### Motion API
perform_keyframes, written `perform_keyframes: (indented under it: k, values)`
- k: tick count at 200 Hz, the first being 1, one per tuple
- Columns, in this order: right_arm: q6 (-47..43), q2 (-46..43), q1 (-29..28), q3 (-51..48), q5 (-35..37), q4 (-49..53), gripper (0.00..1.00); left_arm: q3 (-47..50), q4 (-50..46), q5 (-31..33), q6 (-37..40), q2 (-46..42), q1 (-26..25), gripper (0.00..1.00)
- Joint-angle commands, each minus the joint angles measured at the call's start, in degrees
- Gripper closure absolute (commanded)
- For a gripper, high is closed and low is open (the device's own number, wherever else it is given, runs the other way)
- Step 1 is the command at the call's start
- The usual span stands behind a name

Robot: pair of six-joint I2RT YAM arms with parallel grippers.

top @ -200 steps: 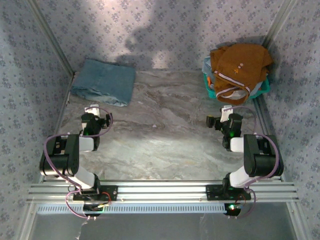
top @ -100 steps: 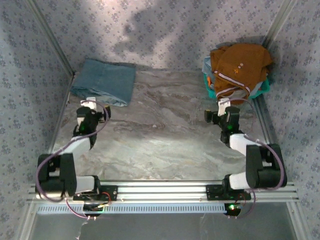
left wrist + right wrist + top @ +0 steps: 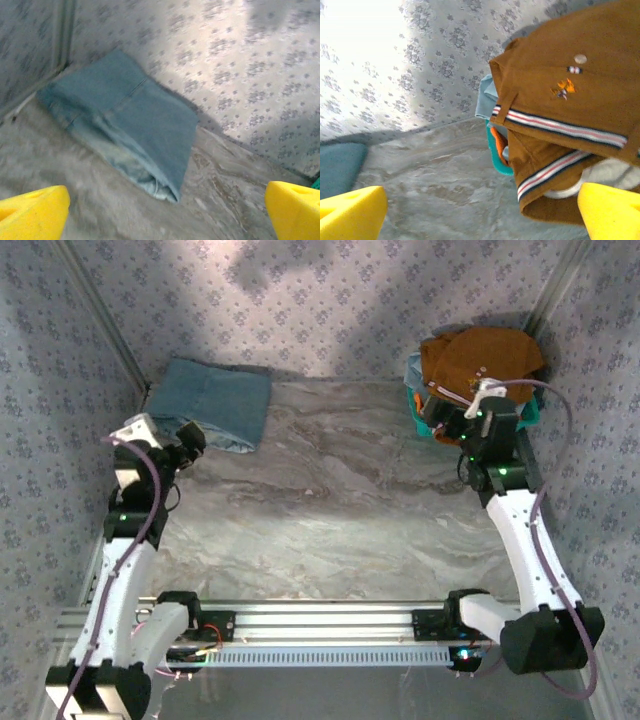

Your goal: Fold and stack the trousers

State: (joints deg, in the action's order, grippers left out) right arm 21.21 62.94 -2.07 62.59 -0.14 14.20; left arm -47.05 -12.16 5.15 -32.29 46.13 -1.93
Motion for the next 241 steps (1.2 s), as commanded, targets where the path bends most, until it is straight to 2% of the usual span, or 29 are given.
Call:
perform_keyframes:
  k: [1,9,20,50,66,92,116,165,196,216,241]
  values:
    - [13.61,1.18,5.39,-2.73,-10.21,6.71,0.0,6.7,-5.97,2.65,-15.0,-5.18,1.46,0.0]
    - [14.38,1.37,6.89,-3.16,-11.21,6.67,0.0,10.12,-3.86,3.59,-18.52,-8.23,2.02,0.0]
    - [14.38,1.69,8.44,-2.34,-11.2,7.8,0.0,14.58,0.72,2.02,-19.21,-12.46,2.95,0.0]
    - [13.42,4.33,8.83,4.32,-2.82,13.35,0.0,18.4,0.08,2.03,-19.95,-17.45,3.27,0.0]
    - [13.67,7.52,9.07,8.99,0.14,14.39,0.0,17.88,-1.54,-0.95,-18.68,-16.9,3.33,0.0]
    - [14.3,14.93,9.74,14.68,0.74,13.43,0.0,17.14,-1.9,-7.37,-18.91,-14.17,3.24,0.01]
    - [14.43,22.91,10.98,23.02,1.6,19.15,0.0,16.51,-1.64,-12.46,-18.47,-11.22,2.57,0.01]
    - [11.01,25.33,11.96,25.04,11.49,19.99,0.0,15.78,-2.02,-14.82,-16.75,-8.49,0.65,0.01]
    - [9.38,29.04,14.71,26.12,9.75,22.09,0.0,16.11,0.05,-14.97,-16.69,-6.77,-0.23,0.01]
    - [8.72,33.59,16.24,29.08,4.3,22.28,0.0,15.38,0.74,-15.26,-16.24,-4.97,-0.58,0.01]
    - [8.69,39.09,16.15,33.4,1.65,22.89,0.0,14.19,0.73,-15.95,-15.79,-3.03,-0.78,0.01]
